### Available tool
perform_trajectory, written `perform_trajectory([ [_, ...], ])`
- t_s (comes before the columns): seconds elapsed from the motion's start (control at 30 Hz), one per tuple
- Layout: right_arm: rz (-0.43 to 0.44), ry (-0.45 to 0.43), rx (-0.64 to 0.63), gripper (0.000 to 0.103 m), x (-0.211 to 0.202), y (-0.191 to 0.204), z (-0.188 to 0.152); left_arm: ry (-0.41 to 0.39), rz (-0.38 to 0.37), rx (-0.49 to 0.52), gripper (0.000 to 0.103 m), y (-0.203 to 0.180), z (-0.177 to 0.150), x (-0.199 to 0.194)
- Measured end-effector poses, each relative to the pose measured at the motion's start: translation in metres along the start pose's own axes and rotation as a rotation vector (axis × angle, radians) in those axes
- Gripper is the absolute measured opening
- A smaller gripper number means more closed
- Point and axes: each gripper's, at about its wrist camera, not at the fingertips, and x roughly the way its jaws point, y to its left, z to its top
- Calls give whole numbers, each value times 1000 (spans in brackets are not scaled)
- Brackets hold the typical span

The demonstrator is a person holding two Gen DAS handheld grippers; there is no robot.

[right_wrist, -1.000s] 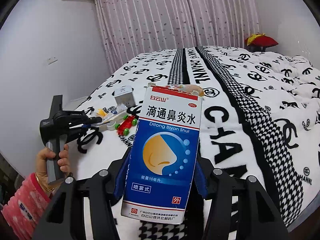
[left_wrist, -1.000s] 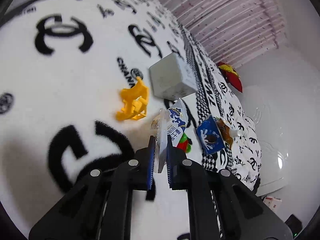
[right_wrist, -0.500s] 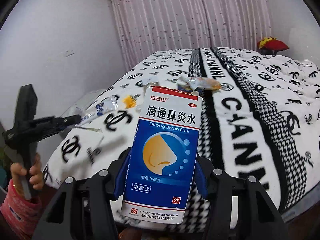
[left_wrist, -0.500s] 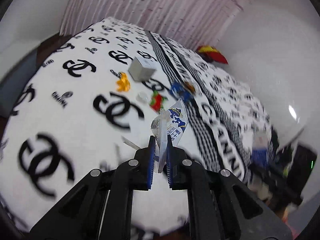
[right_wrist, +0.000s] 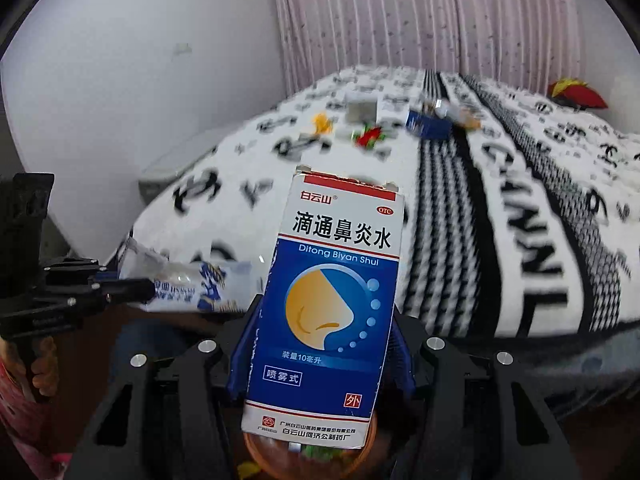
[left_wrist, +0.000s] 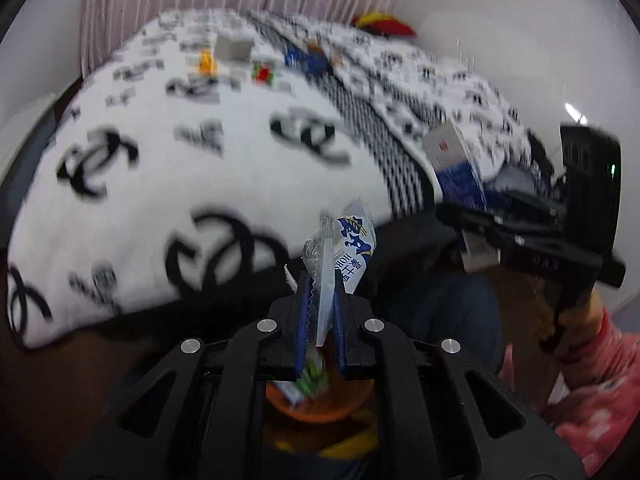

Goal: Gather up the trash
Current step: 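Carry the nasal-spray box and packet over the orange bin with both tools, then open both tools to drop the box and packet into the orange bin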

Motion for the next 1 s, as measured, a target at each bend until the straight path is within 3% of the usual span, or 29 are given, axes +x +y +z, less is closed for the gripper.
perform_trajectory([
  [0.23,7,177,73,55,44,-6,-63,190,-7,-15,10,-1,-58,63],
  [0.47,-10,343,130,55,95,-18,-109,352,-20,-128,10,20,-90,131],
  [0.77,3,532,194,55,160,-31,-147,539,42,-216,10,36,-121,200],
  [1.0,2,611,224,55,186,-34,-161,605,75,-238,10,34,-132,227],
])
